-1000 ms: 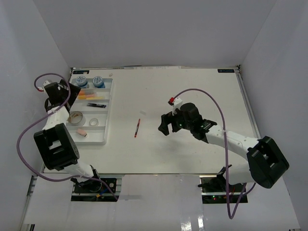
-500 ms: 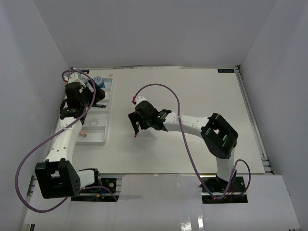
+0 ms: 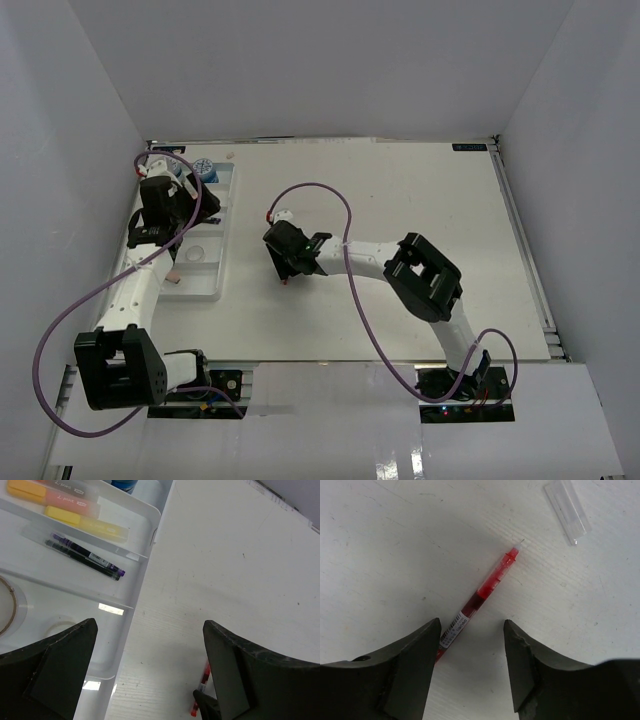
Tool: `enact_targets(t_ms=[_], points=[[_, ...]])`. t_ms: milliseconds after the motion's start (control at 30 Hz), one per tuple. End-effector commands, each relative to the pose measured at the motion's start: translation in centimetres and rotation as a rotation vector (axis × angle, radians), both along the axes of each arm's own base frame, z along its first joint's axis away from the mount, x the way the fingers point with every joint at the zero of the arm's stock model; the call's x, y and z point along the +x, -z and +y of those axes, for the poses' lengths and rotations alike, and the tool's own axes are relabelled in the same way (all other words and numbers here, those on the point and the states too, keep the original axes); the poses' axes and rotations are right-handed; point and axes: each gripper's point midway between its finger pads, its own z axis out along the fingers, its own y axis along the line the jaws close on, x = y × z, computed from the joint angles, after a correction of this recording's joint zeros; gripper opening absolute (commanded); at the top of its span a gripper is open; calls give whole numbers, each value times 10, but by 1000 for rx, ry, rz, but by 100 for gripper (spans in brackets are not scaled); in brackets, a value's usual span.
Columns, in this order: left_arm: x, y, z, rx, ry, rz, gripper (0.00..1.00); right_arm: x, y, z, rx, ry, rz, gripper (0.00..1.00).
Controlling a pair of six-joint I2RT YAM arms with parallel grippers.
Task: Sort the stationery into containers
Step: Pick up the pen from the center of the board.
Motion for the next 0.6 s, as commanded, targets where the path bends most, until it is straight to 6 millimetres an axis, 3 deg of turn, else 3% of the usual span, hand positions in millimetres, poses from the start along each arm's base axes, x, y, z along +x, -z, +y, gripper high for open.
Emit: enact_targets(t_ms=[0, 67, 100, 133, 233, 267, 333, 367, 400, 467, 567], points=[[-1, -10, -6, -18, 25, -33, 98, -1, 3, -4, -17, 30, -2, 57], [-1, -8, -9, -32, 38, -32, 98, -9, 13, -19, -49, 33, 15, 52], [-1, -7, -11, -38, 44, -29, 98, -10, 8, -23, -44, 34, 8, 46], [-1, -7, -13, -50, 51, -29, 98, -18, 18, -35, -71, 32, 24, 43], [-1, -10, -15, -58, 59, -40, 98, -27, 13, -48, -58, 23, 24, 31], [-1, -11, -17, -66, 64, -43, 98, -36, 24, -62, -85, 22, 44, 29], [-1, -12, -21, -79, 82, -43, 98, -43, 14, -68, -58, 14, 40, 22], [-2, -13, -24, -92, 94, -46, 98, -51, 23, -81, -77, 12, 54, 19], [-3, -15, -32, -114, 127, -48, 98, -54, 13, -84, -49, 8, 46, 15], [-6, -18, -42, -143, 159, -51, 98, -62, 17, -98, -51, 3, 45, 12], [-14, -24, -60, -212, 220, -54, 97, -65, -5, -100, 14, -29, 5, 8]])
